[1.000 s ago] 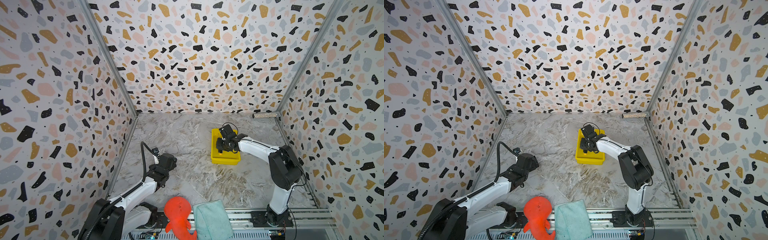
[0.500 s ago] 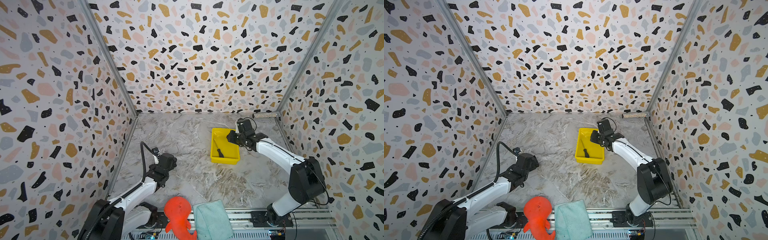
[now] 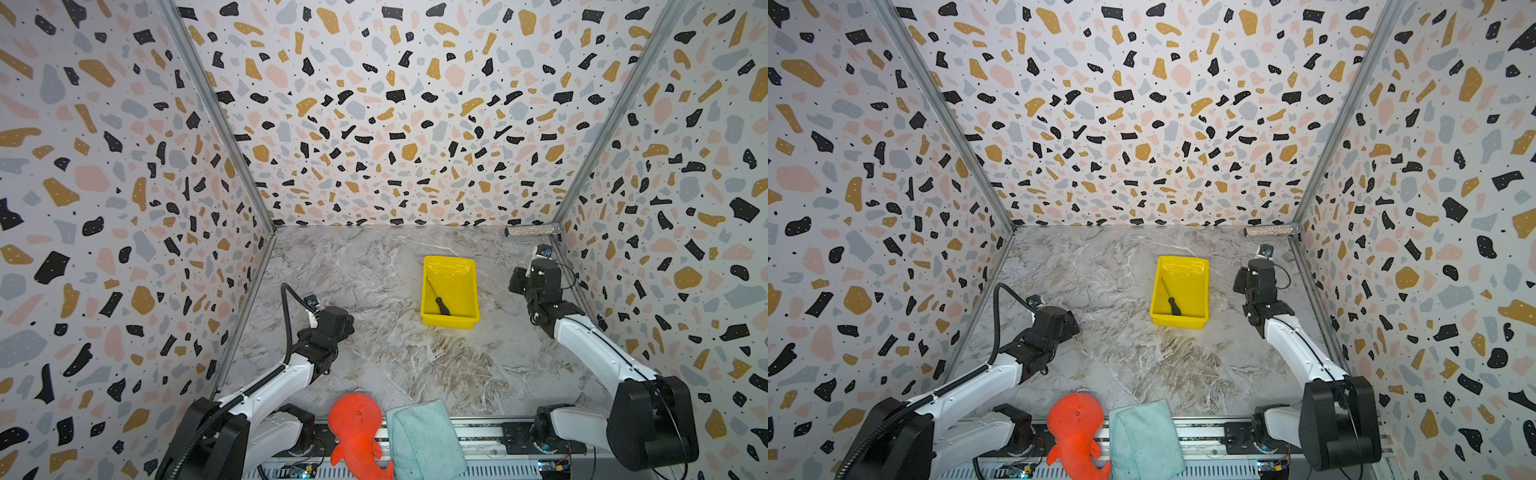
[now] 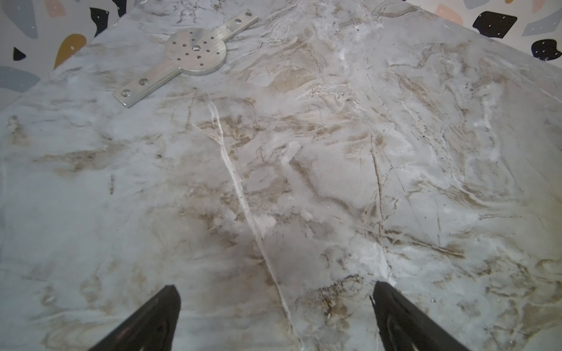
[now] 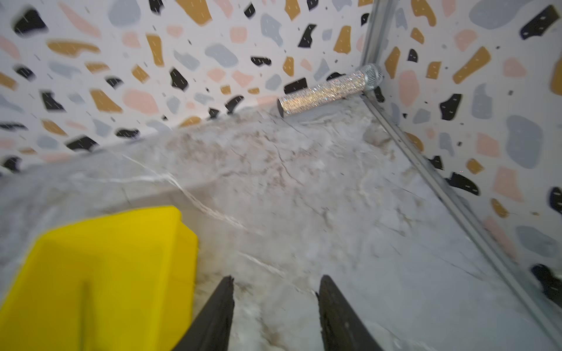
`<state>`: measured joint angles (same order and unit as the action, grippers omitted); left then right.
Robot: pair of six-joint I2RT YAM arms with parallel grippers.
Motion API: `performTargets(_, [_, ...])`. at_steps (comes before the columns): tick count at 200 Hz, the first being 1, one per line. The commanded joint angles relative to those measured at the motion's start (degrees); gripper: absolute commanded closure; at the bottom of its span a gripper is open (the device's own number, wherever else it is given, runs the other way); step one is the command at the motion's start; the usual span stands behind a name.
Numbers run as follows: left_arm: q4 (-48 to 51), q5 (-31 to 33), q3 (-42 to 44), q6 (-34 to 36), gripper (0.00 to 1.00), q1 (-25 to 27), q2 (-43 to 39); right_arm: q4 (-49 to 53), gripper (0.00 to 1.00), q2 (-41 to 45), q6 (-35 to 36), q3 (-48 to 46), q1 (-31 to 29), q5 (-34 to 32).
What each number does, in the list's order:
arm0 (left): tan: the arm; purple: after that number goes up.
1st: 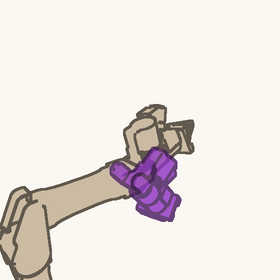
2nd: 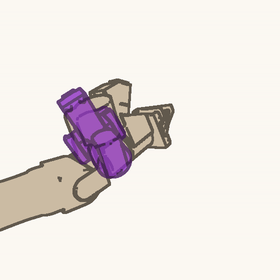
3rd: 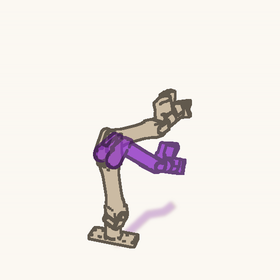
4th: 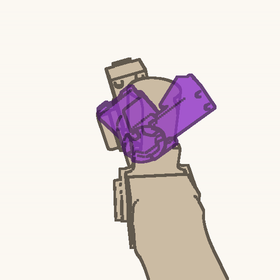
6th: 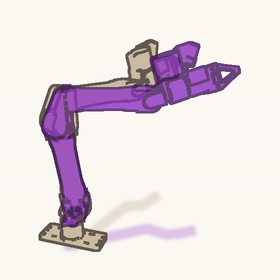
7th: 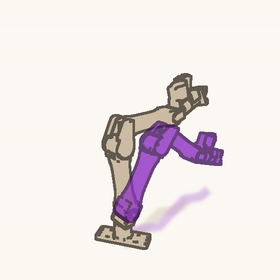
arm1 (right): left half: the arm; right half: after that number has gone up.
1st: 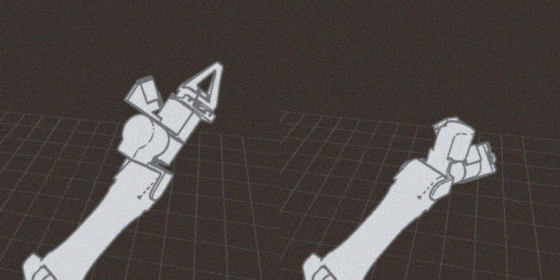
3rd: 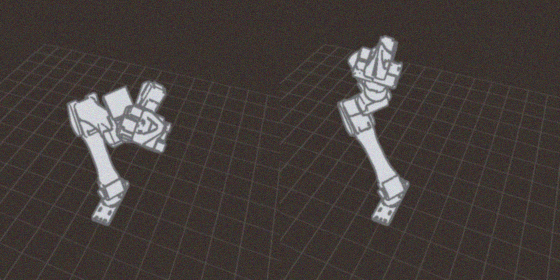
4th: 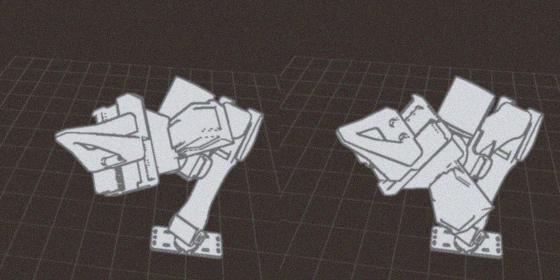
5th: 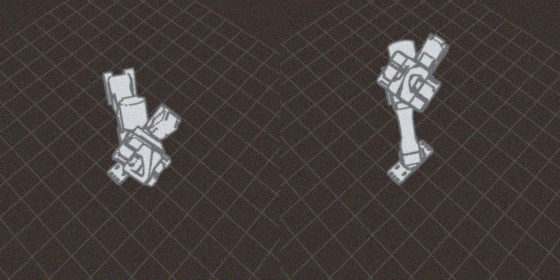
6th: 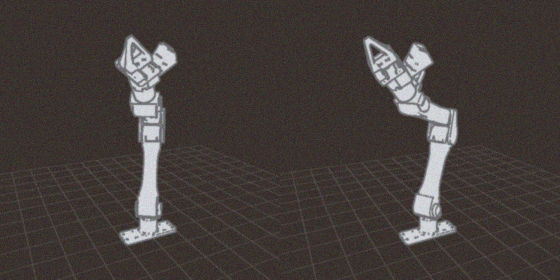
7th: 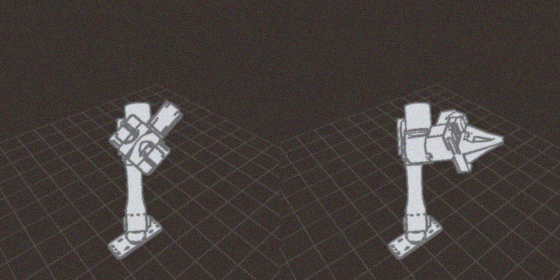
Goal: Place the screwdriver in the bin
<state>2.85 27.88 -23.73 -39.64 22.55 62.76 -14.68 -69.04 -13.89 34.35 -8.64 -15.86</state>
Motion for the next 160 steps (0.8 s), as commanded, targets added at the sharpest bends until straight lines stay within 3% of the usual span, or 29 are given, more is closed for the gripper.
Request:
performTargets(1, [-1.02, -0.14, -0.90, 0.52, 0.00, -0.22, 0.49, -25.53, 0.48, 1.80, 13.25, -13.48, -0.36, -2.23])
performTargets(21, [-1.09, -0.10, -0.95, 0.48, 0.00, -0.21, 0.53, -35.23, 0.47, 0.47, 12.69, -19.10, -0.39, 1.27])
performTargets(64, [-3.75, -3.80, -0.69, 2.02, 0.00, -0.21, 2.27, -43.80, 0.47, -8.88, 12.01, -19.23, 0.61, 0.96])
performTargets(97, [-2.85, -5.99, -3.43, 3.65, 0.00, -0.22, 7.01, -42.11, 0.44, -8.64, 11.70, -18.56, 0.93, 2.05])
performTargets(110, [-2.35, -6.53, -4.55, 4.20, 0.00, -0.17, 8.83, -48.22, 0.44, -7.99, 13.18, -22.23, 1.11, 2.19])
performTargets(125, [-1.80, -6.78, -5.58, 4.57, 0.00, -0.21, 10.40, -65.12, 0.42, -13.46, 11.42, -28.77, 3.13, 4.28])
performTargets(128, [-1.75, -6.85, -5.70, 4.64, 0.00, -0.18, 10.66, -69.50, 0.35, -15.46, 11.59, -29.63, 3.31, 4.35])
performTargets(131, [-1.63, -6.87, -5.86, 4.65, 0.00, -0.17, 10.84, -73.87, 0.10, -17.18, 12.01, -30.47, 3.30, 4.05])
performTargets(134, [-1.36, -6.84, -6.00, 4.66, 0.00, -0.22, 10.97, -76.90, 0.00, -18.33, 12.39, -31.02, 3.20, 3.82])
performTargets(141, [-0.85, -6.40, -6.28, 4.74, 0.00, -0.22, 11.07, -78.38, 0.01, -18.31, 13.18, -31.45, 2.55, 3.55])
performTargets(160, [-0.82, -4.61, -5.52, 4.27, 0.00, -0.21, 9.28, -65.84, 0.01, -14.66, 13.92, -28.08, 0.39, 1.32])
